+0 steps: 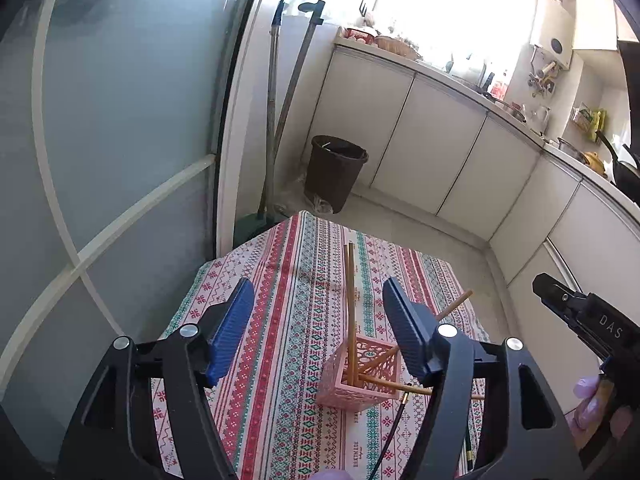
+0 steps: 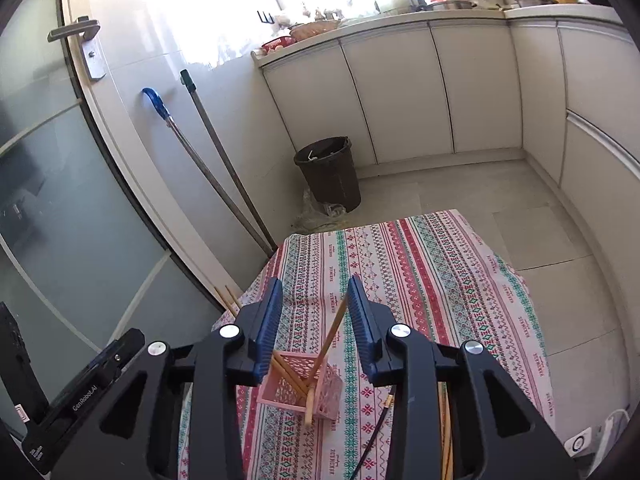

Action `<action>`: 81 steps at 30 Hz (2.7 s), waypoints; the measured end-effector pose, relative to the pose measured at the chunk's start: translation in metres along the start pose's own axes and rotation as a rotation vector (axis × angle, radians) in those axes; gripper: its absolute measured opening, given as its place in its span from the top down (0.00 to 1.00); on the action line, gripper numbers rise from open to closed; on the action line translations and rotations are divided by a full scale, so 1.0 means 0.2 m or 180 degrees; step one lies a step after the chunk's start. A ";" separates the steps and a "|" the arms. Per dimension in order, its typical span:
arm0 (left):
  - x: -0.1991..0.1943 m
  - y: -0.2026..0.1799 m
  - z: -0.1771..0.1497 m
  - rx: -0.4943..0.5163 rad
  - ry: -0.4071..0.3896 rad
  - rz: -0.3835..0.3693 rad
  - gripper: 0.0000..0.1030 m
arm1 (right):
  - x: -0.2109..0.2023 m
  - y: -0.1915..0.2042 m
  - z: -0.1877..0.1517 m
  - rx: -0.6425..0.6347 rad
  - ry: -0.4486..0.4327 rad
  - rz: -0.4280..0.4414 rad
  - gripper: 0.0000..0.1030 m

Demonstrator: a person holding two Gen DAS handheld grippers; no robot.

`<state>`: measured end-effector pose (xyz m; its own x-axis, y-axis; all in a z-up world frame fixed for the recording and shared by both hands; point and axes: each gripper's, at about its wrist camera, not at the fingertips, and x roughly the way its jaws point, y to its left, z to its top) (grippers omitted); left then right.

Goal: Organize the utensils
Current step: 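Grasp the black gold-tipped chopstick with the left tool, then lift the black chopstick with the left tool while the right tool grasps another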

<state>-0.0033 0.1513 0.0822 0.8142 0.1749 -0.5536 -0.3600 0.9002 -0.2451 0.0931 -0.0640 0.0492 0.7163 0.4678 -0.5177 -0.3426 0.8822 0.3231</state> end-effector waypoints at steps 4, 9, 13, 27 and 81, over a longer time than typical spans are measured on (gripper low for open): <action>-0.01 -0.03 -0.03 0.0092 -0.0011 0.0025 0.29 | -0.02 0.04 -0.06 -0.0207 -0.0044 -0.0181 0.51; 0.00 -0.05 -0.06 0.0126 0.0041 0.0028 0.20 | -0.04 0.07 -0.14 -0.0414 -0.0057 -0.0353 0.40; 0.00 -0.06 -0.10 0.0134 0.0076 0.0042 0.08 | -0.06 0.06 -0.21 -0.0475 -0.0073 -0.0474 0.20; 0.30 -0.24 -0.51 0.0460 0.1302 -0.0208 0.07 | -0.04 -0.47 -0.35 0.0236 0.0593 -0.0705 0.07; 0.07 -0.57 -0.71 0.1686 0.1044 -0.1077 0.97 | 0.32 -1.21 -0.60 0.1756 0.1533 -0.0870 0.07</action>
<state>-0.0159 -0.0062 -0.0107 0.6332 -0.2030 -0.7469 0.2263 0.9714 -0.0721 0.1493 -0.2419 -0.1569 0.3457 0.3212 -0.8817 0.2500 0.8741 0.4164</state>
